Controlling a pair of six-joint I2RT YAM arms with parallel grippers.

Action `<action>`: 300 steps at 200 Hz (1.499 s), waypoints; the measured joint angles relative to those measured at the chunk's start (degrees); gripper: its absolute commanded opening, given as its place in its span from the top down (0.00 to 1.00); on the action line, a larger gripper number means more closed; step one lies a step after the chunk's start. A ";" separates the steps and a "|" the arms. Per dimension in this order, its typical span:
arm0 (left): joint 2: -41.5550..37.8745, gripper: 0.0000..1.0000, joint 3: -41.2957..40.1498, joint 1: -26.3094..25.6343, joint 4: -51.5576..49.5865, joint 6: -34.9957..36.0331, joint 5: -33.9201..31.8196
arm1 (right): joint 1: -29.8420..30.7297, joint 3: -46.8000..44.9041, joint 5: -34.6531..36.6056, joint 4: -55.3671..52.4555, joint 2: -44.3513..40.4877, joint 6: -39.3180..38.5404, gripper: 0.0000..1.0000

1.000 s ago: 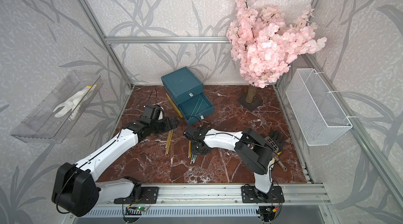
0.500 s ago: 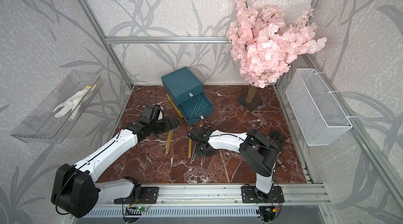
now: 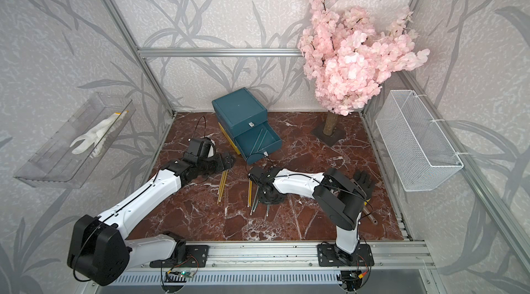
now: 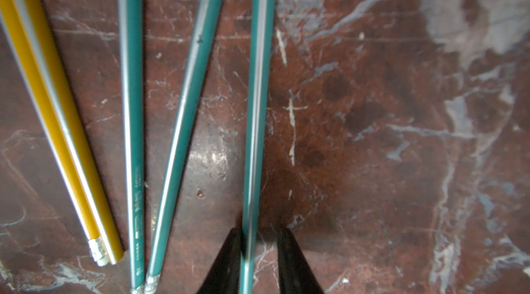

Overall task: Please place the pencils in the drawer according to their color
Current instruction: Pick up the pencil from the center of the board, then place the pencil in the drawer.

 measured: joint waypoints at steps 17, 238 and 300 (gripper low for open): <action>0.00 0.00 0.00 0.00 0.00 0.00 0.00 | -0.15 0.85 0.07 -1.16 0.66 -0.17 0.87; 3.19 0.00 0.83 -1.68 1.66 -0.66 4.00 | -11.17 -17.03 -7.32 9.84 -18.60 6.08 1.00; 4.50 0.00 2.86 -2.75 2.23 -2.01 4.96 | -15.80 -15.91 -7.93 9.81 -26.88 6.14 1.00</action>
